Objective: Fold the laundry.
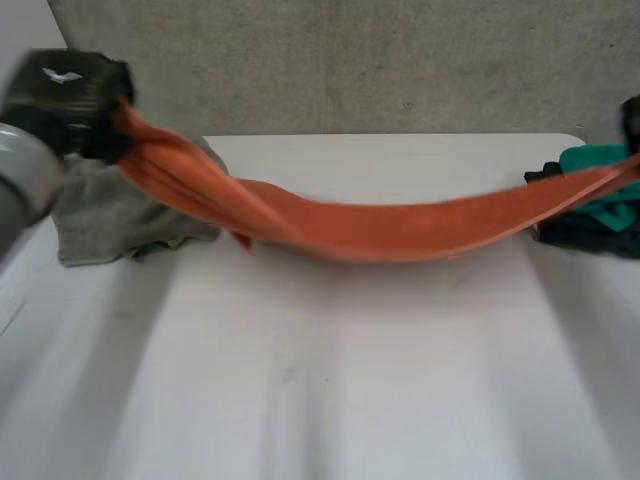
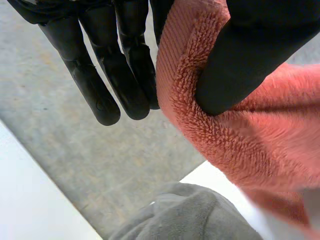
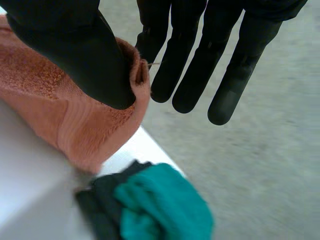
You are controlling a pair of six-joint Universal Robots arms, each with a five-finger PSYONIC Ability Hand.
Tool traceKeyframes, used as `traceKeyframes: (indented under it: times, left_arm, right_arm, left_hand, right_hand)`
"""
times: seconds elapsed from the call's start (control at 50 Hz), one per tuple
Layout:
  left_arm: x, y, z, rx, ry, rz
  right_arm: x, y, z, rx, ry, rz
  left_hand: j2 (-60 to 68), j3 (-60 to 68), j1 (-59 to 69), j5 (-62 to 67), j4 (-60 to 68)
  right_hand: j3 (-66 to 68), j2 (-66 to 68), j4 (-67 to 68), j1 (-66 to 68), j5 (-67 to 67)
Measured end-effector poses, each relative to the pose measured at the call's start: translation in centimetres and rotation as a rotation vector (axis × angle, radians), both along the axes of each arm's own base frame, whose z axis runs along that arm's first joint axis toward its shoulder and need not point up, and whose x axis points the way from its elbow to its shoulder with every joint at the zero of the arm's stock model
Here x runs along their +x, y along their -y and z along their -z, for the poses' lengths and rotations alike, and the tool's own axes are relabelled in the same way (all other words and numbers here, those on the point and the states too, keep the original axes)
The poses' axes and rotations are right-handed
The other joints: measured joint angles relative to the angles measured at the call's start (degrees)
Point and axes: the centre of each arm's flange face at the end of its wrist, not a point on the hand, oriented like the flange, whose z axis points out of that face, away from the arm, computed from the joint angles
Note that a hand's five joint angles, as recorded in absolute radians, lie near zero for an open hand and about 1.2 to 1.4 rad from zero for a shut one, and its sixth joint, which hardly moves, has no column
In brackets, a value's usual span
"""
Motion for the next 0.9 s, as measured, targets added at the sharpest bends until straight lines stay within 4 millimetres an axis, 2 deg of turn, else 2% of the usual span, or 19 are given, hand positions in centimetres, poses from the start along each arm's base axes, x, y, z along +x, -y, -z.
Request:
traceKeyframes:
  times: [0.06, 0.12, 0.2, 0.3, 0.42, 0.48, 0.54, 0.6, 0.62, 0.64, 0.7, 0.72, 0.78, 0.82, 0.9]
  left_arm:
    - [2.1, -1.7, -1.0, 0.034, -0.04, -0.008]
    - [3.5, -2.7, -0.7, 0.097, -0.07, -0.011]
    - [4.5, -3.4, 0.8, 0.194, -0.1, -0.009]
    - [4.6, -3.4, 3.4, 0.304, -0.109, 0.014]
    - [3.2, -1.0, 7.9, 0.383, -0.028, 0.046]
    - [2.7, 0.5, 8.9, 0.365, 0.011, 0.041]
    - [1.8, 3.3, 8.9, 0.287, 0.045, 0.025]
    - [0.9, 6.5, 7.0, 0.143, 0.029, 0.001]
    - [0.7, 6.9, 6.5, 0.116, 0.021, -0.002]
    - [0.3, 8.4, 4.8, 0.023, -0.017, -0.011]
    - [-0.2, 10.4, 1.3, -0.151, -0.11, -0.016]
    - [-0.3, 10.7, 0.5, -0.188, -0.132, -0.015]
    - [-0.7, 11.7, -3.8, -0.393, -0.268, 0.004]
    - [-0.8, 11.7, -5.7, -0.488, -0.345, 0.023]
    - [-0.8, 11.7, -6.5, -0.545, -0.424, 0.042]
  right_arm:
    - [-1.5, -0.6, -2.7, -0.01, -0.002, 0.034]
    - [-2.1, -1.3, -3.7, 0.002, -0.021, 0.038]
    - [-2.3, -1.7, -3.3, 0.044, -0.064, 0.024]
    - [-1.6, -1.6, -1.1, 0.122, -0.14, -0.014]
    - [0.3, 0.4, 3.0, 0.228, -0.235, -0.027]
    - [1.1, 1.7, 3.9, 0.227, -0.244, -0.007]
    - [2.1, 4.0, 4.1, 0.158, -0.214, 0.037]
    - [2.8, 6.8, 2.7, 0.002, -0.115, 0.093]
    - [2.9, 7.4, 2.2, -0.041, -0.084, 0.104]
    - [3.0, 8.6, 0.8, -0.151, -0.004, 0.123]
    - [3.1, 10.3, -2.0, -0.356, 0.15, 0.133]
    - [3.1, 10.5, -2.6, -0.398, 0.182, 0.131]
    - [3.0, 11.2, -5.8, -0.633, 0.348, 0.095]
    - [3.0, 11.1, -7.2, -0.747, 0.419, 0.063]
    - [3.2, 10.8, -8.0, -0.842, 0.477, 0.021]
  left_hand:
    - [0.0, 0.0, 0.0, 0.0, 0.0]
    - [0.1, 0.0, 0.0, 0.0, 0.0]
    - [0.1, 0.0, 0.0, 0.0, 0.0]
    - [0.1, 0.0, 0.0, 0.0, 0.0]
    - [0.2, 0.0, 0.0, 0.0, 0.0]
    - [0.2, 0.0, 0.0, 0.0, 0.0]
    - [0.3, 0.0, 0.0, 0.0, 0.0]
    - [0.3, 0.0, 0.0, 0.0, 0.0]
    - [0.3, 0.0, 0.0, 0.0, 0.0]
    - [0.3, 0.0, 0.0, 0.0, 0.0]
    - [0.3, 0.0, 0.0, 0.0, 0.0]
    - [0.3, 0.0, 0.0, 0.0, 0.0]
    - [0.3, 0.0, 0.0, 0.0, 0.0]
    - [0.3, 0.1, 0.0, 0.0, 0.0]
    - [0.3, 0.1, 0.0, 0.0, 0.0]
  right_hand:
    - [0.0, 0.2, 0.0, 0.0, 0.3]
    - [0.0, 0.2, 0.0, 0.0, 0.4]
    - [0.0, 0.2, 0.0, 0.0, 0.4]
    - [0.0, 0.2, 0.0, 0.0, 0.4]
    - [0.0, 0.2, 0.0, 0.0, 0.4]
    - [0.0, 0.2, 0.0, 0.0, 0.4]
    - [0.0, 0.2, 0.0, 0.0, 0.4]
    - [0.0, 0.2, 0.0, 0.0, 0.4]
    - [0.0, 0.2, 0.0, 0.0, 0.4]
    - [0.0, 0.2, 0.0, 0.0, 0.4]
    - [0.1, 0.2, 0.0, 0.0, 0.4]
    - [0.1, 0.2, 0.0, 0.0, 0.4]
    - [0.1, 0.2, 0.0, 0.0, 0.4]
    - [0.1, 0.2, 0.0, 0.0, 0.4]
    - [0.1, 0.2, 0.0, 0.0, 0.6]
